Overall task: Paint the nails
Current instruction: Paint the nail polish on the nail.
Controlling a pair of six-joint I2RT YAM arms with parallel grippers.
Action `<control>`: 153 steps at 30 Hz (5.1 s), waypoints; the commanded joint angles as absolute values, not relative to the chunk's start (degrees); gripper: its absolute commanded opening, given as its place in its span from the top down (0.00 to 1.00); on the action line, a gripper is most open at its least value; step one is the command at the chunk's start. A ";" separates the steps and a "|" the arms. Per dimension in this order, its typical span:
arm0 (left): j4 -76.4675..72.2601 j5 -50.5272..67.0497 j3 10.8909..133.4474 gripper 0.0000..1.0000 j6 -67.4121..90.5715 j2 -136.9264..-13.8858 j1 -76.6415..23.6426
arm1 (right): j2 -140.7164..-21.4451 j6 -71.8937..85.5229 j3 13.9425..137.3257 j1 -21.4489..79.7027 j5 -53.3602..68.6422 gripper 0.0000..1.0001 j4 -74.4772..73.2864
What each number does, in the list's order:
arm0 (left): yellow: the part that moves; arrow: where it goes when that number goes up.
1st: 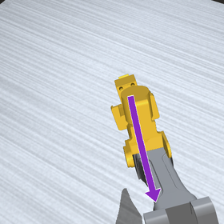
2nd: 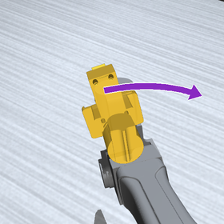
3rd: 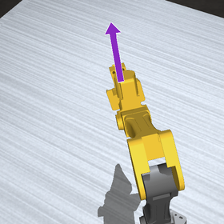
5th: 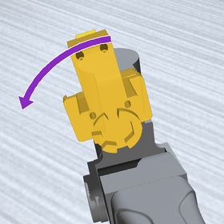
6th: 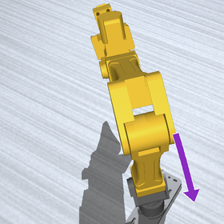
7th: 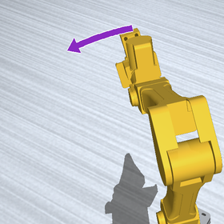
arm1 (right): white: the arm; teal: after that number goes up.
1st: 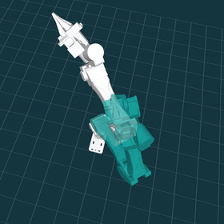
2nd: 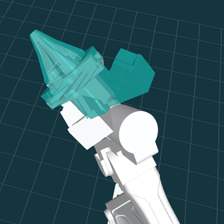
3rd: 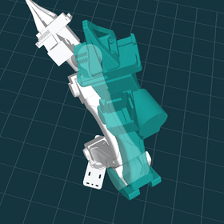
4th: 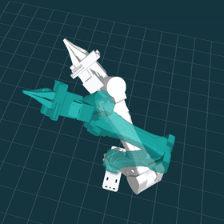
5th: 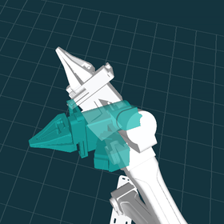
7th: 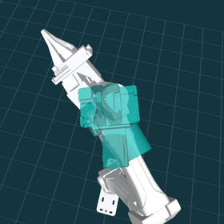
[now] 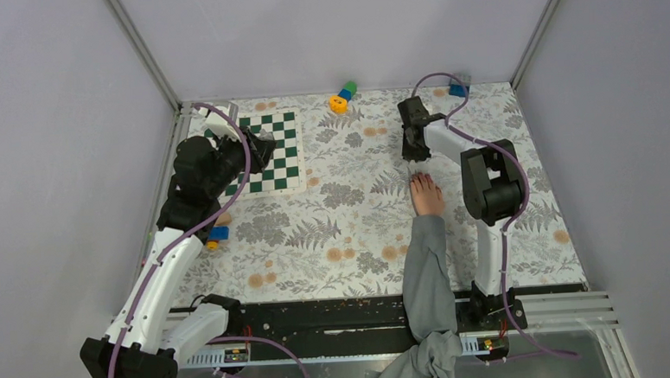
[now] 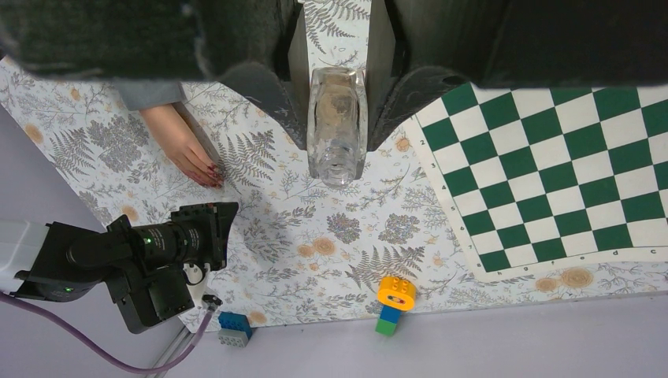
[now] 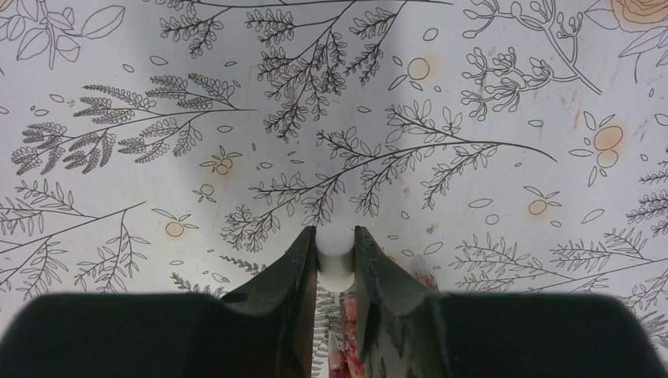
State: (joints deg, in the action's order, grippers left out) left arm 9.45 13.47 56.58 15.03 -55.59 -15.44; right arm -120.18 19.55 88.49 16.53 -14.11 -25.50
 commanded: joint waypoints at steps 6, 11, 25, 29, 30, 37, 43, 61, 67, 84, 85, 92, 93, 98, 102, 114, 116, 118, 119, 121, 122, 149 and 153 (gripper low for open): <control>6.01 12.41 56.69 1.00 15.03 -55.03 -15.27 | -121.46 18.53 92.32 17.73 -17.88 1.00 -28.40; 6.09 12.58 56.71 1.00 14.94 -55.11 -15.28 | -121.86 18.43 92.89 17.80 -18.26 1.00 -28.95; 6.08 12.46 56.86 1.00 14.57 -55.21 -15.24 | -123.44 17.89 95.32 18.37 -19.75 1.00 -30.92; 6.06 12.36 57.00 1.00 14.41 -55.28 -15.26 | -123.51 17.50 95.45 18.58 -20.10 1.00 -31.22; 6.05 12.30 56.91 1.00 14.30 -55.28 -15.29 | -123.56 17.49 95.53 18.63 -20.11 1.00 -31.15; 6.10 11.98 56.86 1.00 14.30 -55.28 -15.27 | -123.76 17.21 95.98 18.80 -20.34 1.00 -31.63; 5.92 11.95 56.87 1.00 14.32 -55.41 -15.28 | -123.34 16.62 95.42 18.81 -19.23 1.00 -31.58; 5.07 12.46 55.77 1.00 15.02 -54.83 -15.29 | -119.66 14.96 90.35 18.81 -15.80 1.00 -28.09; 4.97 12.50 55.44 1.00 15.20 -54.42 -15.29 | -118.20 15.16 87.97 18.80 -14.96 1.00 -26.38; 5.74 12.89 54.80 1.00 15.48 -53.09 -15.29 | -111.08 19.31 79.60 14.02 -10.47 1.00 -17.87; 5.79 13.02 54.84 1.00 15.47 -53.14 -15.29 | -110.66 19.60 79.44 13.64 -10.19 1.00 -17.68; 7.60 16.19 55.93 1.00 13.85 -53.87 -15.23 | -105.40 23.37 75.40 12.83 -9.67 1.00 -13.66; 8.21 16.53 56.09 1.00 13.34 -54.02 -15.29 | -104.60 23.95 74.66 12.89 -9.33 1.00 -12.86; 12.86 20.75 58.74 1.00 10.65 -56.39 -15.20 | -100.17 27.48 70.36 12.83 -6.67 1.00 -8.32; 12.48 21.41 58.02 1.00 10.76 -56.16 -15.21 | -98.57 29.32 69.31 12.83 -7.96 1.00 -8.73; 9.94 23.51 53.89 1.00 12.66 -53.53 -14.72 | -102.38 28.08 72.03 15.68 -14.22 1.00 -12.14; 10.10 23.45 53.80 1.00 12.65 -53.36 -14.53 | -103.42 28.16 72.80 15.98 -14.84 1.00 -12.63; 10.11 23.50 53.67 1.00 12.77 -53.27 -14.50 | -104.29 28.38 73.39 16.12 -15.95 1.00 -12.60; 10.02 23.49 53.47 1.00 12.88 -53.31 -14.44 | -104.63 28.38 73.59 16.19 -16.47 1.00 -12.66; 9.87 23.63 53.34 1.00 13.28 -53.26 -14.40 | -105.50 28.45 74.23 16.41 -17.31 1.00 -13.34; 9.85 23.73 53.27 1.00 13.45 -53.28 -14.41 | -105.89 28.46 74.56 16.50 -17.85 1.00 -13.88; 9.62 24.13 52.03 1.00 14.85 -53.39 -14.40 | -109.69 28.91 76.15 17.71 -22.59 1.00 -14.73; 9.81 23.96 52.18 1.00 14.78 -53.26 -14.37 | -110.61 29.00 76.98 17.75 -22.36 1.00 -16.05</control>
